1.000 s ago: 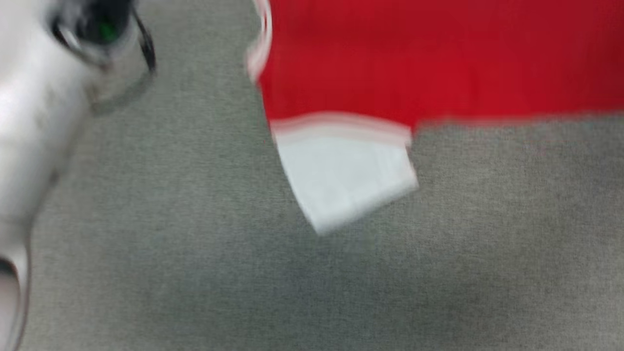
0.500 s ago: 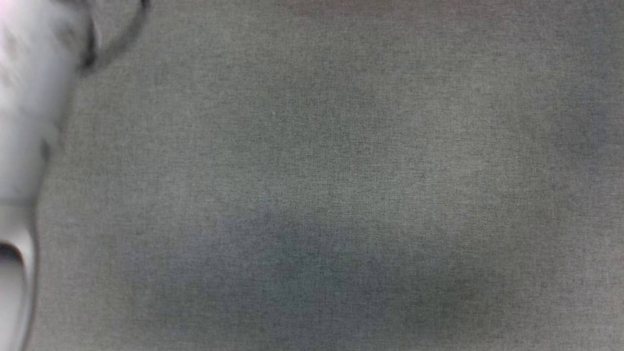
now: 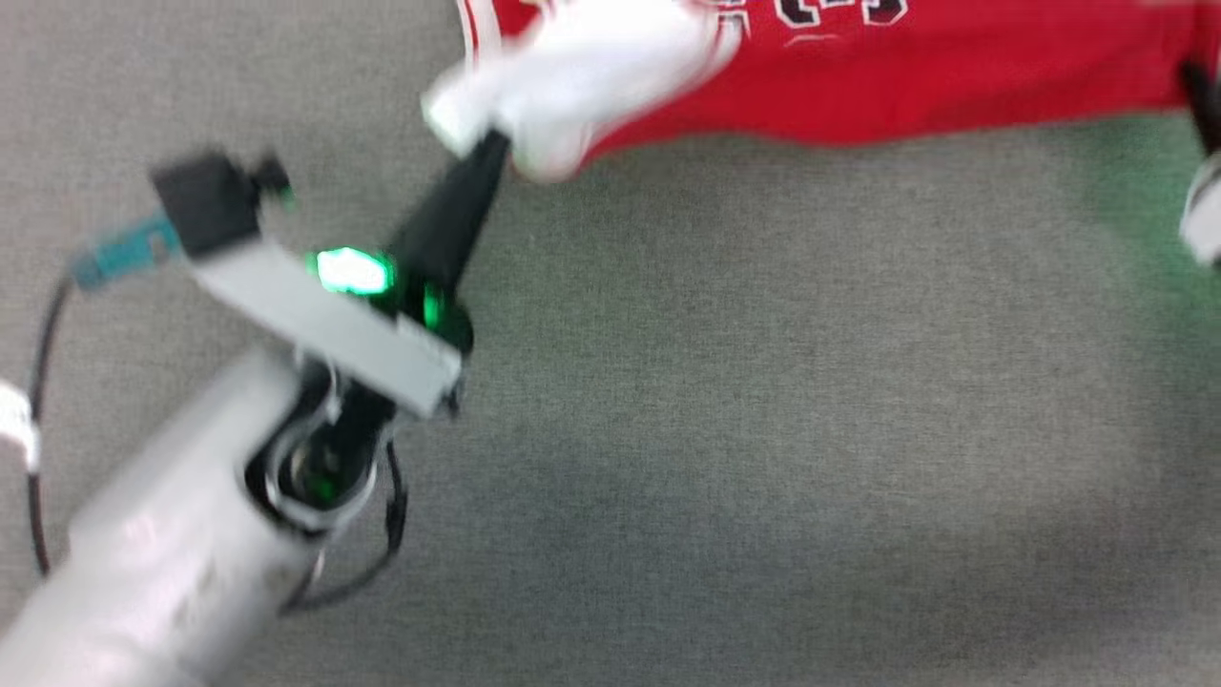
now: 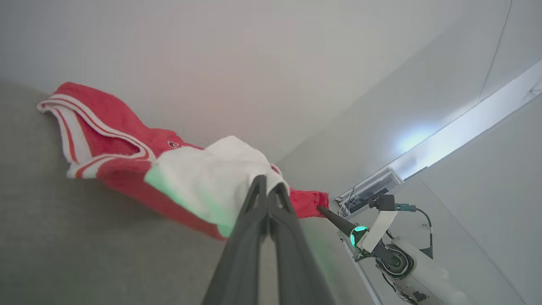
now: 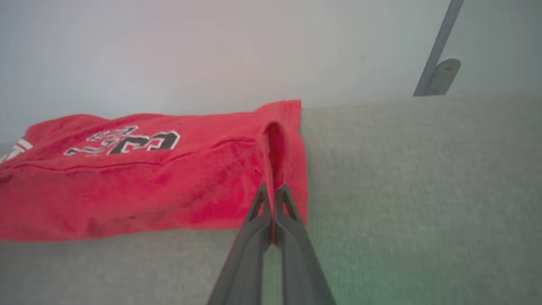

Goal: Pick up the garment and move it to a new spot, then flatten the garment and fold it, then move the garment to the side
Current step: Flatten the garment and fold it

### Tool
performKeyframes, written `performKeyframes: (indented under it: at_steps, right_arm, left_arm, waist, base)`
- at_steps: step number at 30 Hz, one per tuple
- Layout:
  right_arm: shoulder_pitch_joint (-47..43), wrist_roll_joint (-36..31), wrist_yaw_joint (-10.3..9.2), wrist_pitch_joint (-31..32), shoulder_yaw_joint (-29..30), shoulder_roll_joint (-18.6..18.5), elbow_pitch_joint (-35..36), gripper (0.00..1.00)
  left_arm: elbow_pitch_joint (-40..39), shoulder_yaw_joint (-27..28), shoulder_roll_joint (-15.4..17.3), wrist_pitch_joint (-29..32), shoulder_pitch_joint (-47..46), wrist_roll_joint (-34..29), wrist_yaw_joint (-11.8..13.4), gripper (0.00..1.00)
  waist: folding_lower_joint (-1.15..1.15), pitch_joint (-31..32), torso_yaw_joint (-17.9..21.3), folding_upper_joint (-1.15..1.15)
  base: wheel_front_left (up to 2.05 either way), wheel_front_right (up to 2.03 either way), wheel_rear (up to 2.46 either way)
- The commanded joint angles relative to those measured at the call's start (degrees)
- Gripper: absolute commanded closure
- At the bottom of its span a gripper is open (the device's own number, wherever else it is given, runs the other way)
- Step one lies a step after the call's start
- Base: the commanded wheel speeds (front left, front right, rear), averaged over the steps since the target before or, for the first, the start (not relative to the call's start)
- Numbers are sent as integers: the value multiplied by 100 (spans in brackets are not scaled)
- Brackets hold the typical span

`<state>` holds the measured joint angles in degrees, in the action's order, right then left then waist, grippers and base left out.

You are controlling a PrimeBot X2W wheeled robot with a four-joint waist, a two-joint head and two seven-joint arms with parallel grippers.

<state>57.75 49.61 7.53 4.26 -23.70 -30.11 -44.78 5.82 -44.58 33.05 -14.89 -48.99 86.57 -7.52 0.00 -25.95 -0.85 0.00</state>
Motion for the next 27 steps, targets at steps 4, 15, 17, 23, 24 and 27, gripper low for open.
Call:
performKeyframes:
  at_steps: [4, 15, 17, 23, 24, 27]
  right_arm:
    - [-1061, 271, -9, 148, -98, -289, 686, 100]
    - [-3301, 514, -9, 579, 522, -789, 2396, 100]
    - [-3714, 411, -9, 643, 820, -826, 2653, 100]
    - [-5001, 207, -9, 1058, 1821, -548, 3589, 100]
    - [-5201, 145, -9, 1151, 1996, -475, 3749, 100]
    - [-5677, -40, -9, 1460, 2449, -218, 4258, 100]
  left_arm:
    - [-314, 159, 57, -27, 942, -302, 7, 100]
    - [-953, 415, 346, -31, 2804, -1089, 7, 100]
    - [-1122, 514, 383, -24, 3155, -1189, 7, 100]
    - [-1528, 831, 442, -21, 4138, -1552, 7, 100]
    - [-1593, 857, 450, -21, 4281, -1597, 7, 100]
    - [-1753, 902, 516, -21, 4566, -1765, 7, 100]
  waist:
    - [0, 320, 41, 0]
    - [0, 850, 87, 0]
    - [0, 914, 81, 0]
    - [0, 1049, 100, 0]
    - [0, 1051, 105, 0]
    - [0, 1036, 110, 0]
  base:
    - [0, 0, 0]
    - [0, 0, 0]
    - [0, 0, 0]
    - [0, 0, 0]
    - [0, 0, 0]
    - [0, 0, 0]
